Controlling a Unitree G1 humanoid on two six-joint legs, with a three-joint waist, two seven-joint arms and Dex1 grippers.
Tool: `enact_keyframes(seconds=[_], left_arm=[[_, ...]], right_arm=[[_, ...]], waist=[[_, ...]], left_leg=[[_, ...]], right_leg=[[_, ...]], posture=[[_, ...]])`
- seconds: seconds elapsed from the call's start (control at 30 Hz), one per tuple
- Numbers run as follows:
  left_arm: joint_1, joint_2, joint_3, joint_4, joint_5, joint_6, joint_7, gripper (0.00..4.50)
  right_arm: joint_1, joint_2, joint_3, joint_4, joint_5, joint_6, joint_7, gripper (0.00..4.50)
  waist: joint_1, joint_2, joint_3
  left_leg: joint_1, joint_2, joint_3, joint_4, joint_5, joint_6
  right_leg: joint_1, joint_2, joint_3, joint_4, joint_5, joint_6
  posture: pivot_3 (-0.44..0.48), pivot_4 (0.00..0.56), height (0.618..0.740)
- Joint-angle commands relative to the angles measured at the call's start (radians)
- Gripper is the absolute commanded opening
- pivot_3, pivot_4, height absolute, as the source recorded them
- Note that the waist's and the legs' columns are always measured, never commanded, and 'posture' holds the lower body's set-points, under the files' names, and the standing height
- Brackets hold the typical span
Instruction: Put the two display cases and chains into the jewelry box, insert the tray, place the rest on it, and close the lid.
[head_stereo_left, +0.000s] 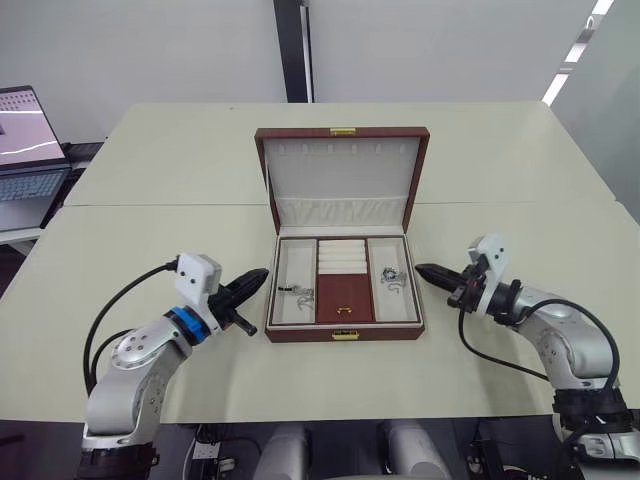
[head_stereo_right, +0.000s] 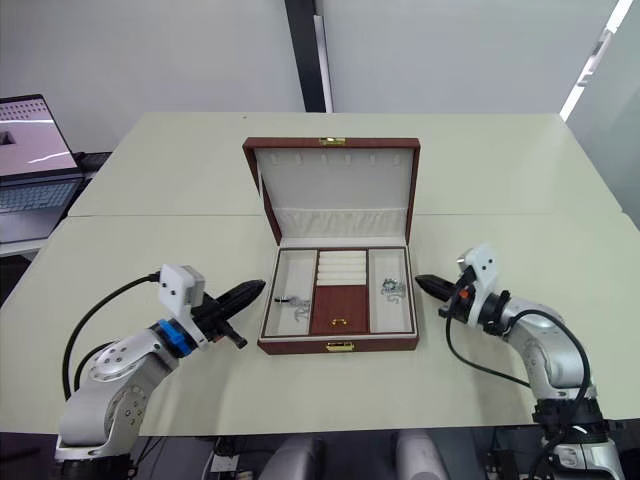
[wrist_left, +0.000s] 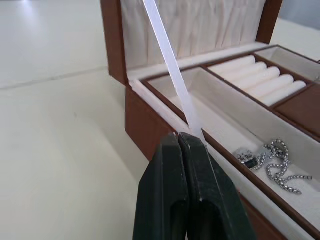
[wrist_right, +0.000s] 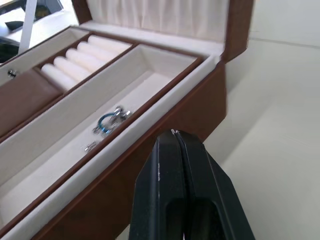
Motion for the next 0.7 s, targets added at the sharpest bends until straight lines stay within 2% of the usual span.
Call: enact_keyframes(seconds=[0.03,0.23,0.4,0.6,0.7], left_arm=[[0.146,-0.012,0.056,-0.181,-0.030,-0.061,0.010,0.02],[0.342,-0.094,0.147,-0.339,-0.075,-0.152,0.073,0.02],[0.562,-0.206,0.149,-0.518,-0.036,-0.289,0.105,0.02],[0.760,-0.293,0.071,-0.585,0.002,-0.398,0.094,0.02],[0.806,-0.310,0.031,-0.574,0.026,-0.457,0.088,0.02]], right_arm=[[-0.061,-0.025,-0.040,0.088,-0.002,-0.085,0.021,0.00],[-0.202,-0.050,-0.032,0.310,-0.037,-0.198,0.063,0.00],[-0.375,-0.043,-0.014,0.562,-0.088,-0.319,0.098,0.00],[-0.531,-0.036,-0.017,0.809,-0.131,-0.452,0.122,0.00],[-0.609,-0.023,-0.020,0.909,-0.144,-0.508,0.118,0.00]], waist=[[0.000,0.000,0.000],[0.004,0.000,0.000],[0.001,-0.001,0.000],[0.002,-0.001,0.001],[0.002,-0.001,0.001]], left_leg=[[0.000,0.000,0.001,0.000,0.000,0.000],[0.000,0.000,0.004,0.000,0.000,0.000],[0.001,0.000,0.008,0.000,0.000,0.000],[0.001,0.001,0.010,0.000,0.000,0.001],[0.001,0.000,0.012,0.001,-0.001,0.001]], right_leg=[[0.000,0.000,0.001,0.000,0.000,0.000],[0.001,0.000,0.000,0.000,0.001,-0.001],[0.002,0.000,0.002,-0.002,0.001,0.000],[0.002,0.000,0.002,-0.002,0.001,-0.001],[0.002,0.000,0.003,-0.002,0.001,0.000]], posture=[[0.000,0.150,0.740],[0.000,0.150,0.740],[0.000,0.150,0.740],[0.000,0.150,0.740],[0.000,0.150,0.740]])
